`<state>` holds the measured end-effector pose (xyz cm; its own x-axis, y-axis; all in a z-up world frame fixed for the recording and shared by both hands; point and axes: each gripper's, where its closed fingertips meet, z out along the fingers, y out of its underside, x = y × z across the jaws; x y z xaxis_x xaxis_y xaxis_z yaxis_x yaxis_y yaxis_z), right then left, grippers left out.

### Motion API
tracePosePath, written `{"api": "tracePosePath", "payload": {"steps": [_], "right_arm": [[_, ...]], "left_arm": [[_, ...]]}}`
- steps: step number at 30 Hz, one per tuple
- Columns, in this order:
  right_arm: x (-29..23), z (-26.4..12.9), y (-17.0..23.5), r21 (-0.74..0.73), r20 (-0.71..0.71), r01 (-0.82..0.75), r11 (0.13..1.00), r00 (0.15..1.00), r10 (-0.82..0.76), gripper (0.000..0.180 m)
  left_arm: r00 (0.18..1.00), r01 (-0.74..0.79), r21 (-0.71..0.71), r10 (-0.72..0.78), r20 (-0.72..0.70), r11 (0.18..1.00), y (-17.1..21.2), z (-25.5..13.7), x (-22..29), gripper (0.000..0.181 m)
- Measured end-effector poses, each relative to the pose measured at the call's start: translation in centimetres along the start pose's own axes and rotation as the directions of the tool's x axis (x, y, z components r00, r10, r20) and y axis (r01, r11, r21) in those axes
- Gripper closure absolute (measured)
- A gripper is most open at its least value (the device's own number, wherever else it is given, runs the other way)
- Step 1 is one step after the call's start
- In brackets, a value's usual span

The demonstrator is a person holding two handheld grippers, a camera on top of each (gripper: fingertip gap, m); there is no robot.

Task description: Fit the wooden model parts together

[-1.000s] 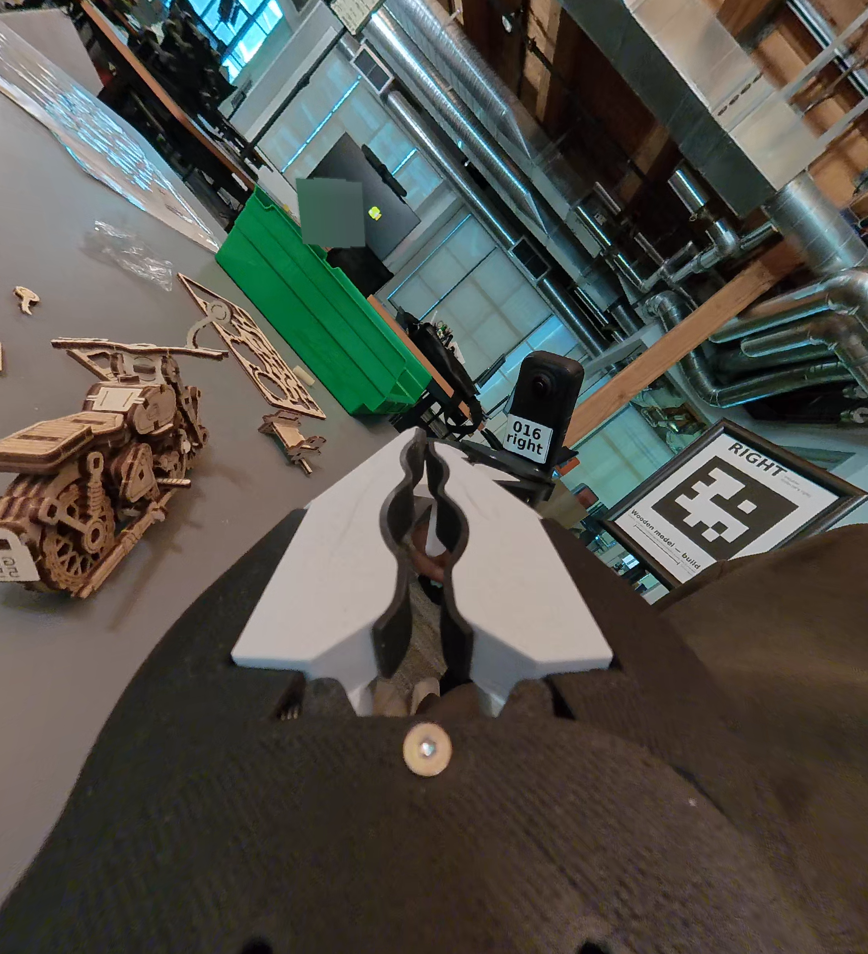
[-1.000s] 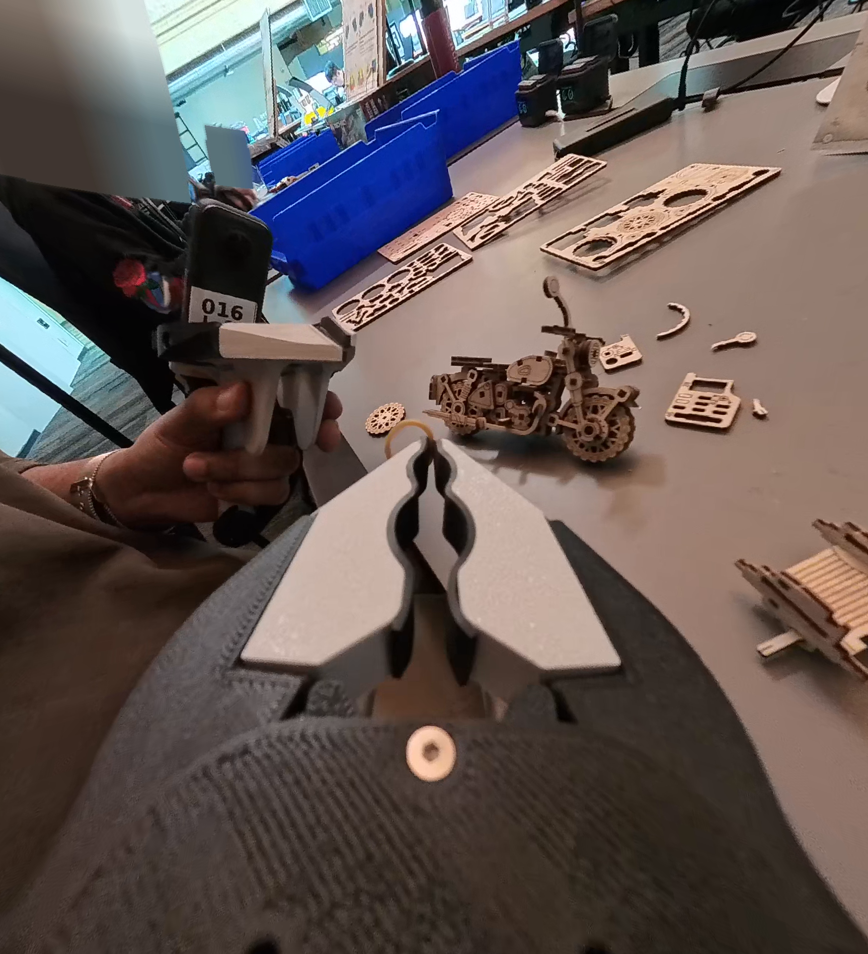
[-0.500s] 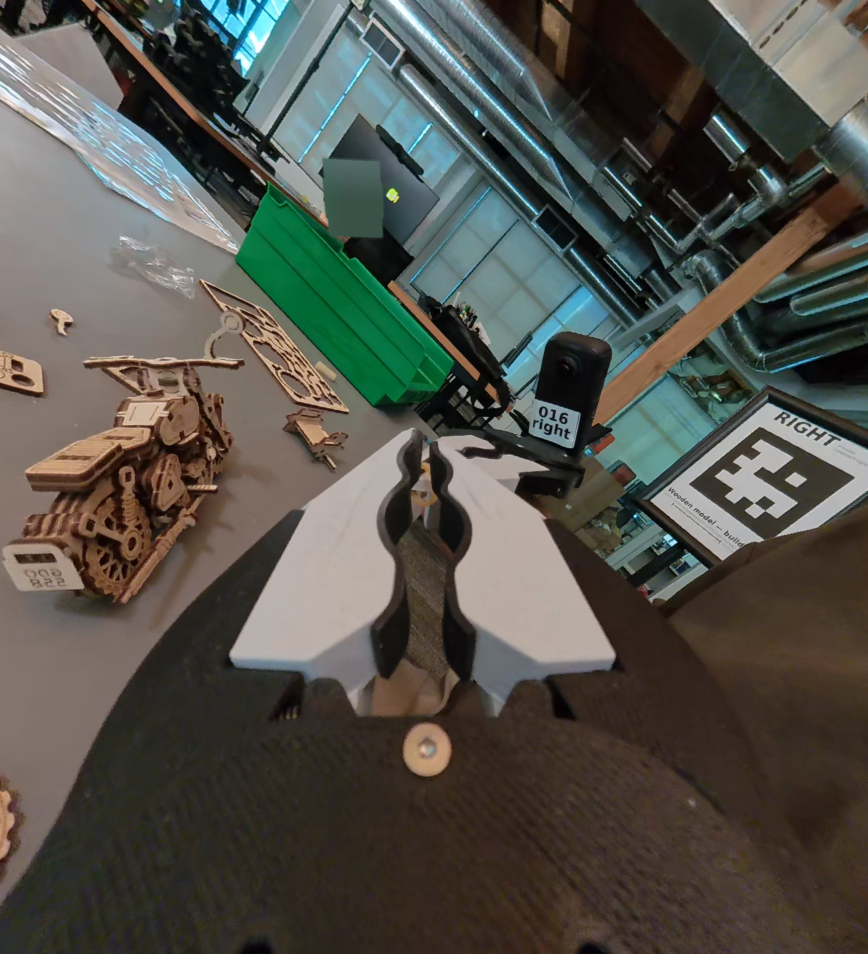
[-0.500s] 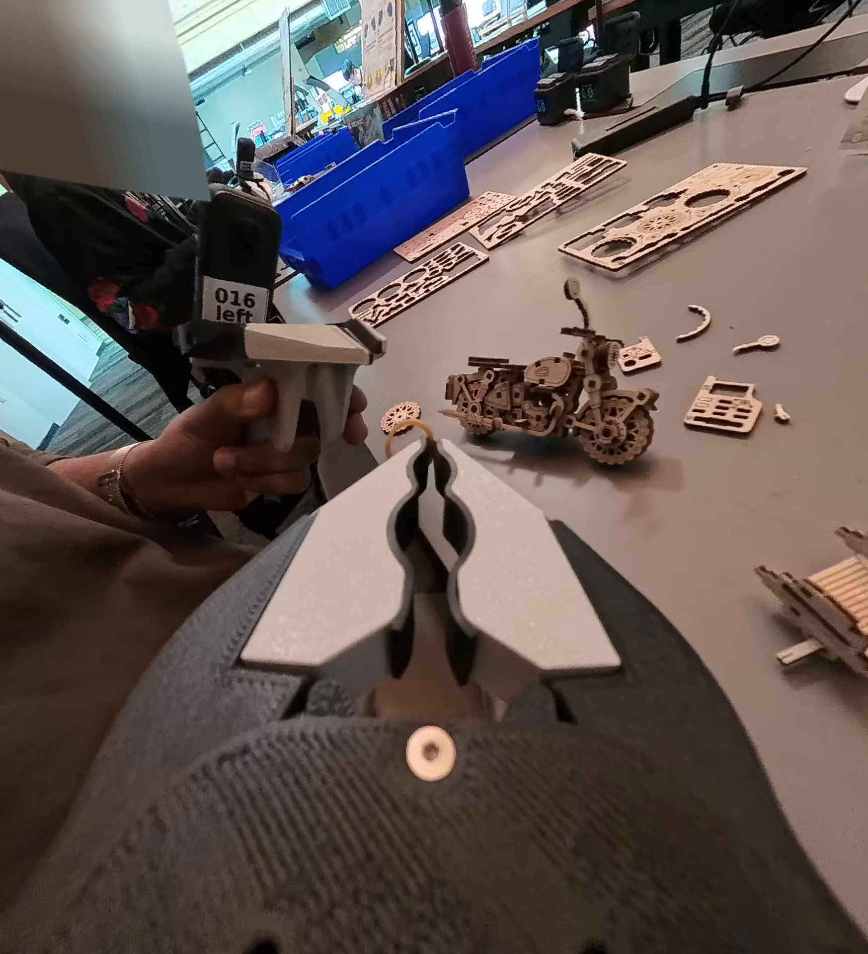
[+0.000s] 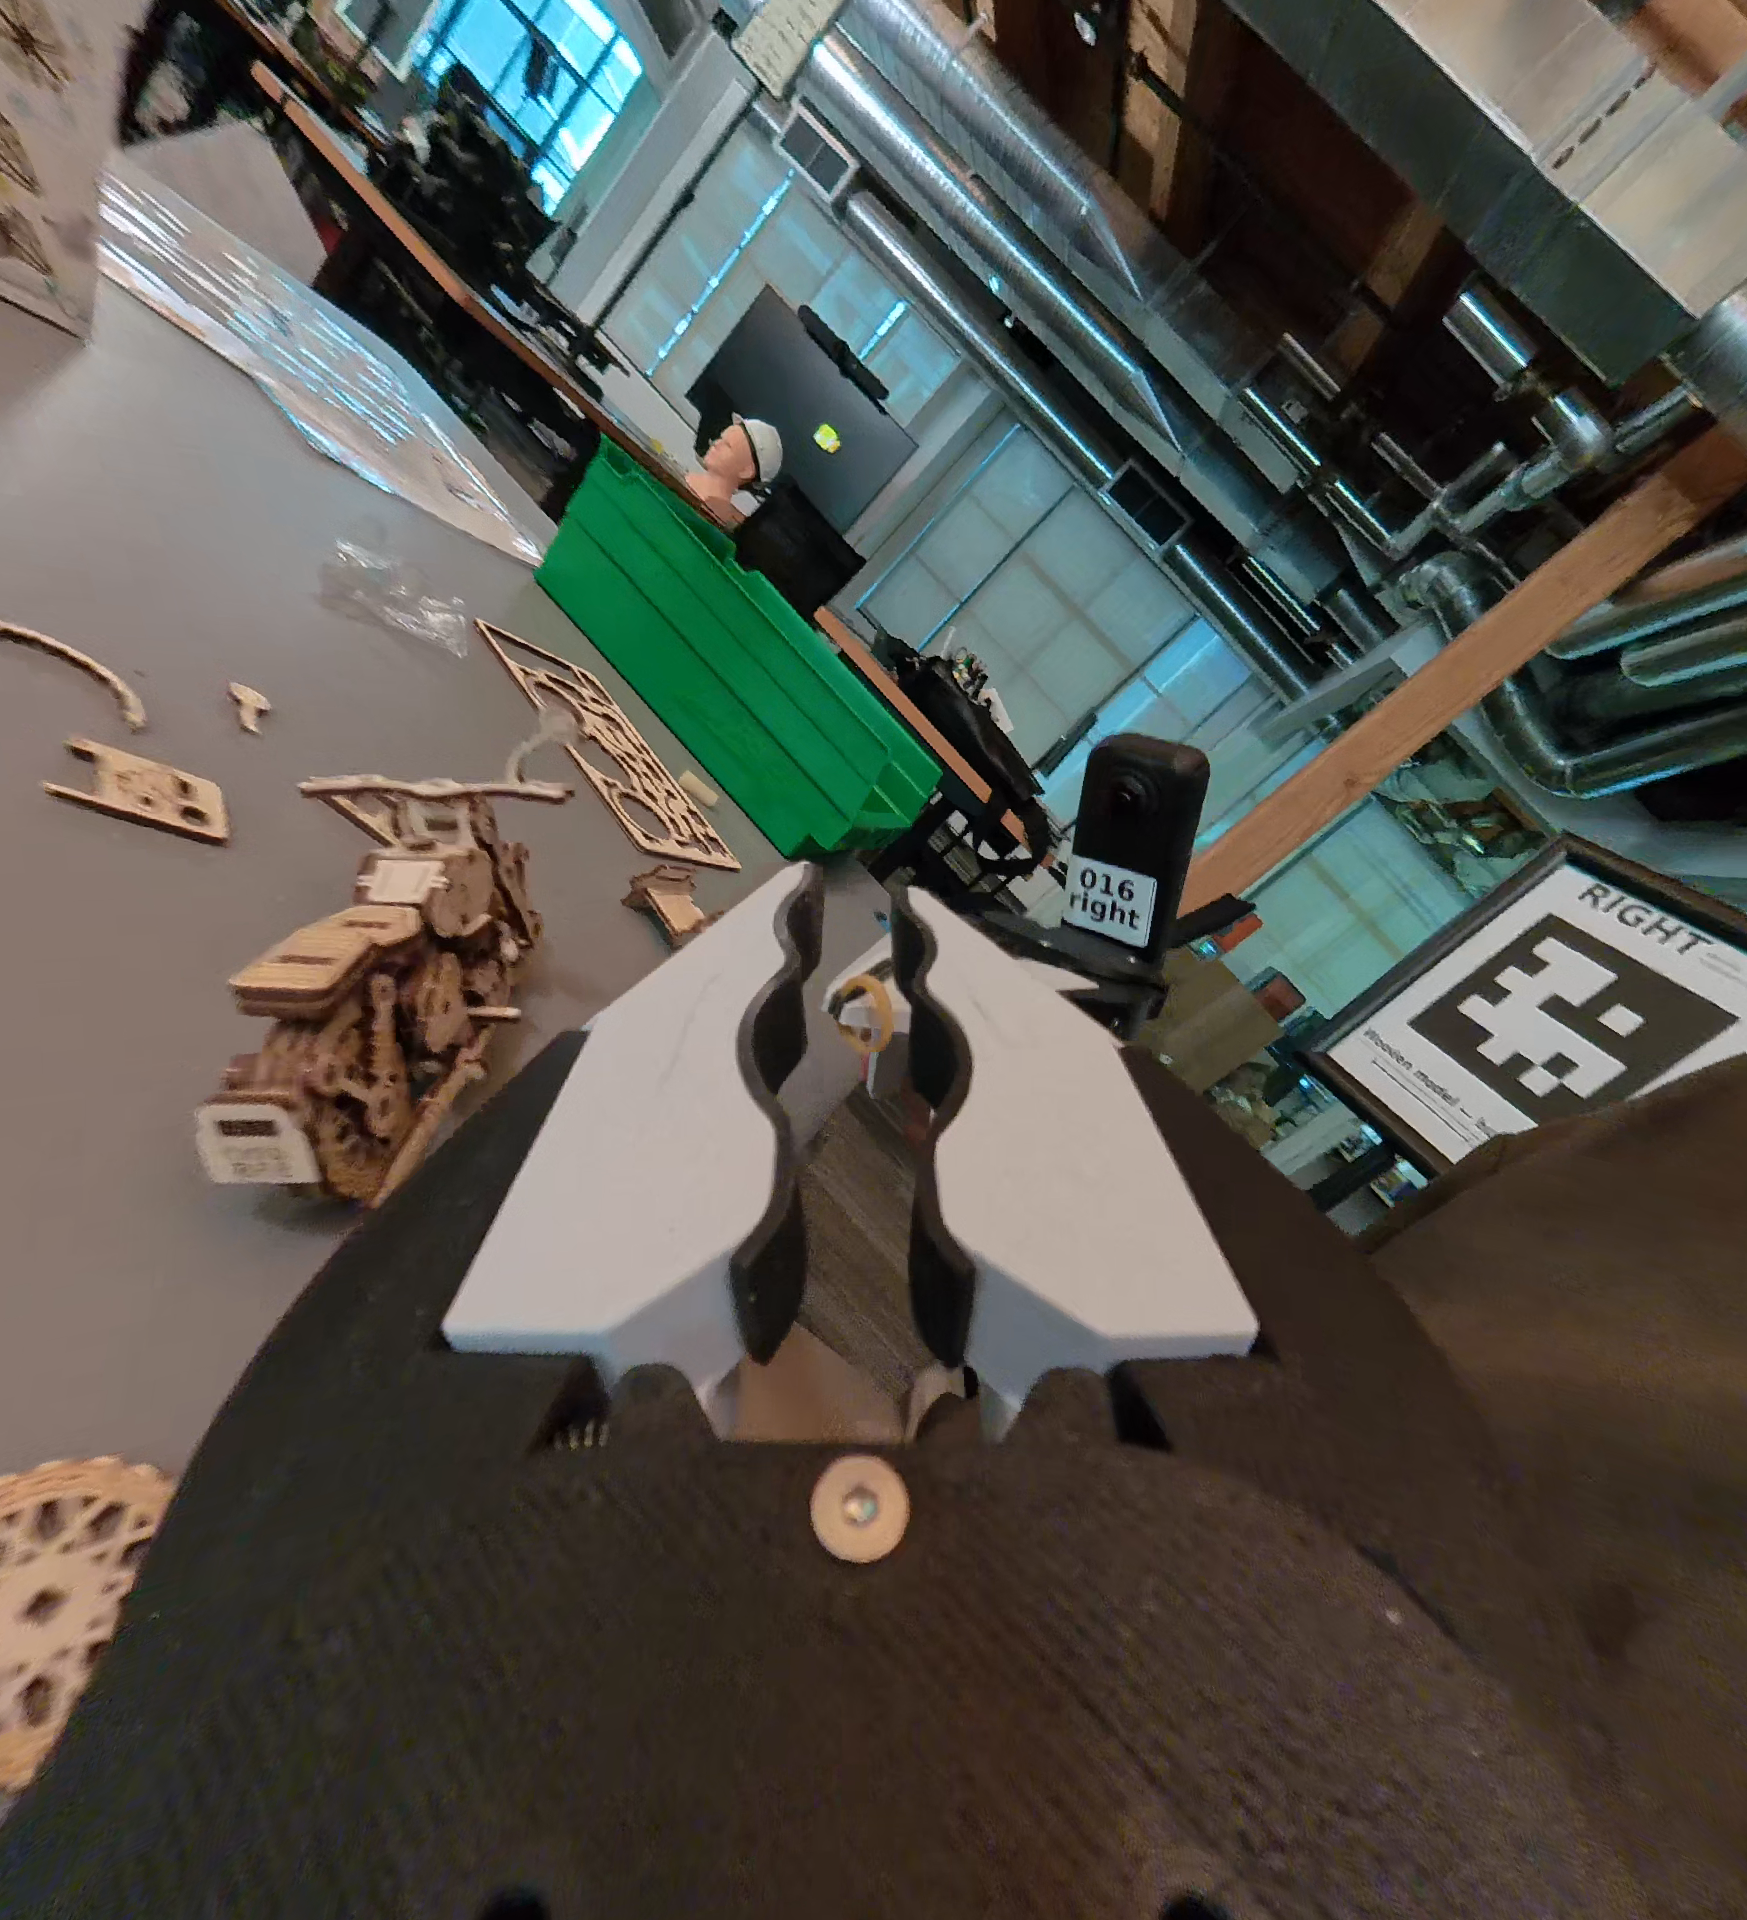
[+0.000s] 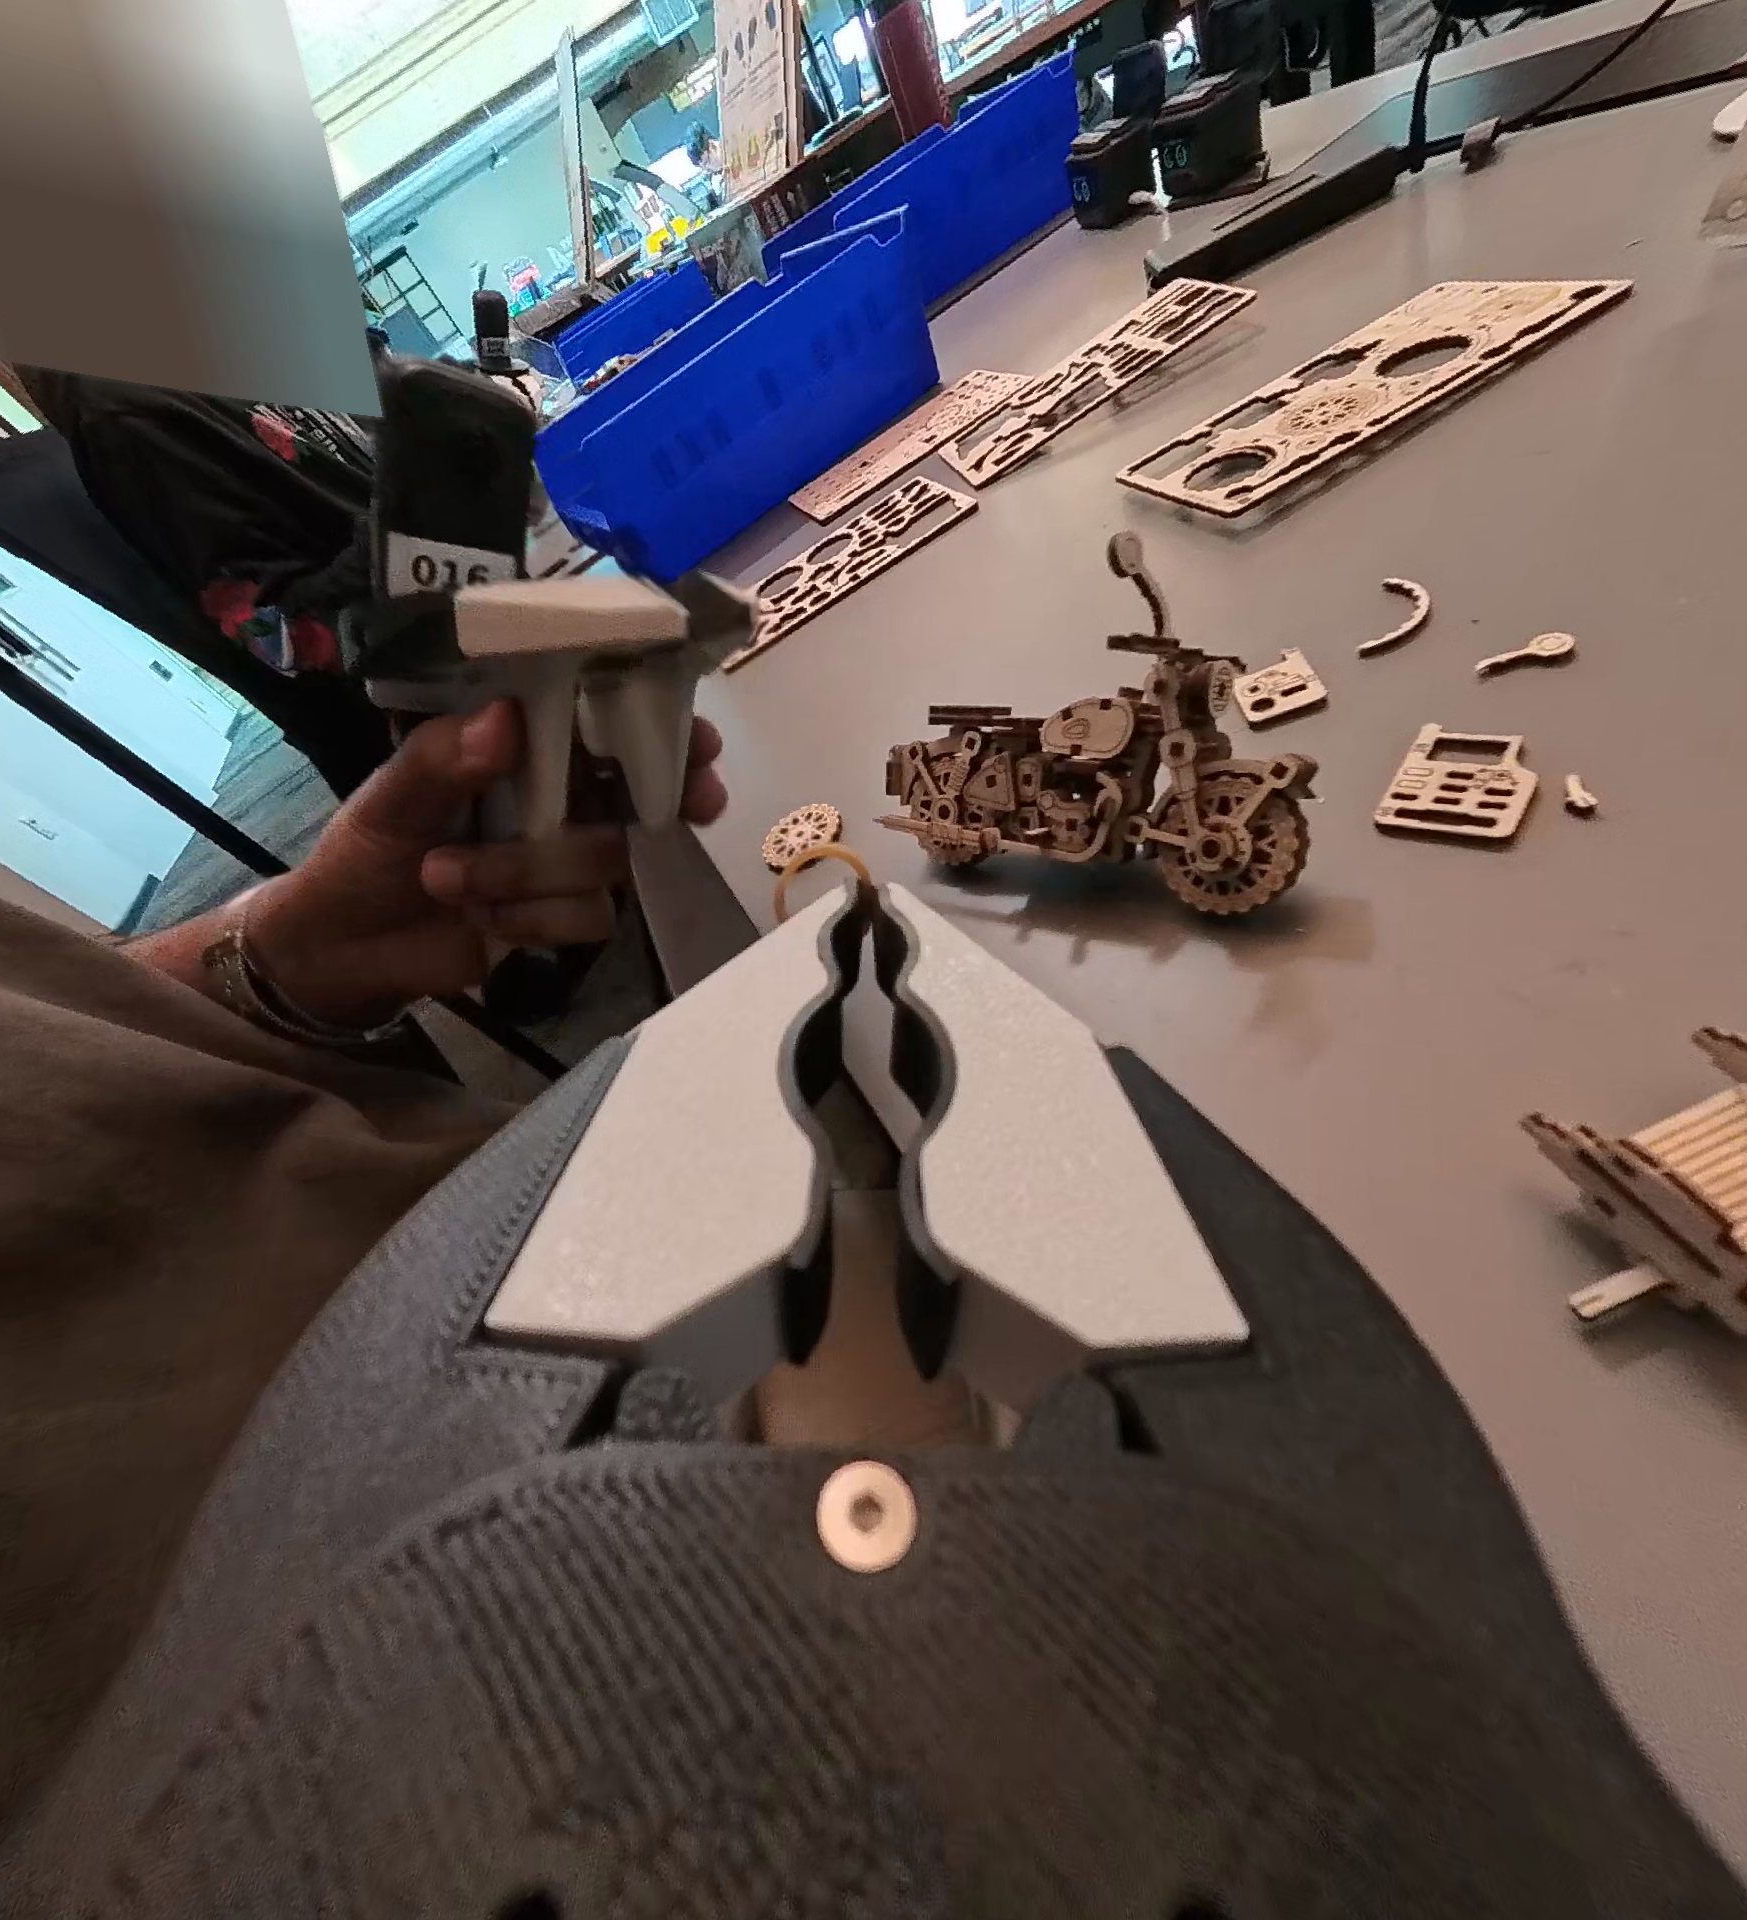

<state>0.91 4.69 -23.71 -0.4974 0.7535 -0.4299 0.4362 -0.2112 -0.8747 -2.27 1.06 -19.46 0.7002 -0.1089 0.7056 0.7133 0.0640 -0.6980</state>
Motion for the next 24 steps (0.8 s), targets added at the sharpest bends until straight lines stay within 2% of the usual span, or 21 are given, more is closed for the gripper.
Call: {"api": "tracePosePath", "payload": {"steps": [3, 5, 11, 15, 18, 21, 24], "right_arm": [[0.3, 0.1, 0.1, -0.001, 0.003, -0.021, 1.0, 1.0, 0.021, 0.179], [0.6, 0.1, 0.0, 0.006, -0.001, -0.031, 0.999, 1.0, 0.031, 0.179], [1.6, 0.3, -0.2, 0.013, -0.029, -0.042, 0.999, 0.999, 0.042, 0.179], [2.2, 0.6, -0.2, 0.005, -0.049, -0.04, 0.999, 0.998, 0.04, 0.179], [2.6, 0.9, -0.2, -0.002, -0.061, -0.036, 0.999, 0.998, 0.036, 0.179], [2.8, 1.3, -0.3, -0.006, -0.064, -0.032, 0.999, 0.997, 0.031, 0.179], [3.0, 1.7, -0.5, -0.007, -0.065, -0.025, 1.0, 0.998, 0.024, 0.179]], "left_arm": [[0.997, -0.011, 0.05, 0.008, 0.071, 0.999, -3.0, -2.6, -0.8, 0.157], [0.989, -0.031, 0.104, 0.015, 0.147, 0.994, -5.5, -5.6, -1.7, 0.151], [0.88, -0.139, 0.252, 0.003, 0.475, 0.958, -11.4, -18.5, -5.8, 0.15], [0.778, -0.18, 0.295, -0.048, 0.627, 0.938, -12.0, -26.3, -7.9, 0.149], [0.718, -0.205, 0.325, -0.084, 0.691, 0.923, -11.6, -30.4, -8.4, 0.149], [0.698, -0.212, 0.333, -0.096, 0.709, 0.919, -11.0, -32.0, -8.3, 0.149], [0.705, -0.197, 0.292, -0.072, 0.706, 0.936, -10.0, -31.5, -8.0, 0.149]]}}
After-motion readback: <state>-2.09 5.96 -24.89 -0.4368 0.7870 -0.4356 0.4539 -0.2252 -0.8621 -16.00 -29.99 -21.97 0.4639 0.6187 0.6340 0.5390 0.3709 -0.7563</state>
